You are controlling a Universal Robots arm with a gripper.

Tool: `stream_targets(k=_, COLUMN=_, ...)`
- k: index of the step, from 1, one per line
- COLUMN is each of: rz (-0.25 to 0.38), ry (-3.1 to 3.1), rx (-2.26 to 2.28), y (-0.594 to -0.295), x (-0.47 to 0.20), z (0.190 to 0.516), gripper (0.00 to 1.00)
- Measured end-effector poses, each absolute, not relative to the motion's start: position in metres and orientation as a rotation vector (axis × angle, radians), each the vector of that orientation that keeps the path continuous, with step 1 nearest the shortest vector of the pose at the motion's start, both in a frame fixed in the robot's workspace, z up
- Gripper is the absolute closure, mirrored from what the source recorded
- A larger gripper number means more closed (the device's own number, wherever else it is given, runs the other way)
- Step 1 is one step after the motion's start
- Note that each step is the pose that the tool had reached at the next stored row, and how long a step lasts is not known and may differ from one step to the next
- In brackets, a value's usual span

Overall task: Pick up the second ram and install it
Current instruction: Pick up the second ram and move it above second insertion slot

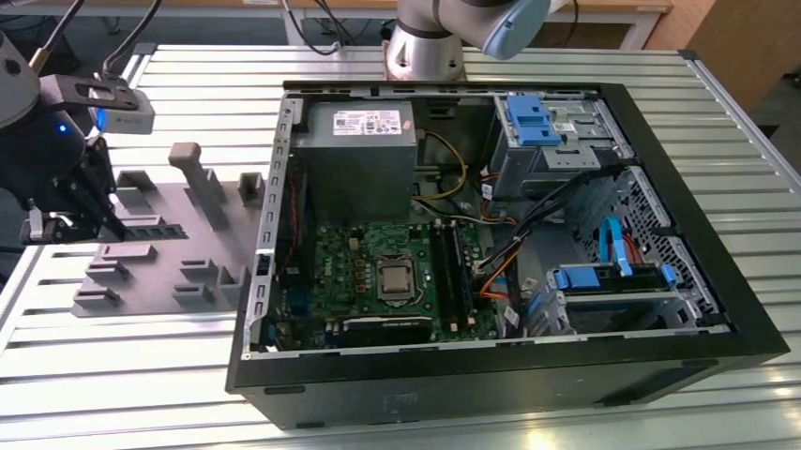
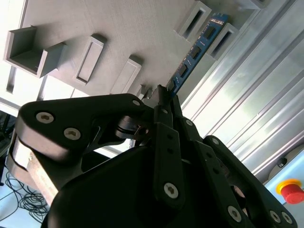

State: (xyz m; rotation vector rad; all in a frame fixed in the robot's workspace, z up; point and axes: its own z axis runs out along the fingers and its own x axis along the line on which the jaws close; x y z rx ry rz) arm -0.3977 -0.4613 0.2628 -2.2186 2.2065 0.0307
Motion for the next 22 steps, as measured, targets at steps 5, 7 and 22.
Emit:
stream_targets(k=5, rz=0.031, ry=2.206, rx=-2.219, y=-0.4613, x=-0.3977, z=0.2638, gripper=0.86)
stream_targets(k=7, rz=0.031, ry=2.206, rx=-2.219, y=-0.4613, x=-0.3977, z=0.2642, gripper=0.86)
stream_targets(k=22, rz=0.031, ry=2.206, rx=-2.219, y=-0.4613, x=-0.3977, z=0.2687, gripper=0.86)
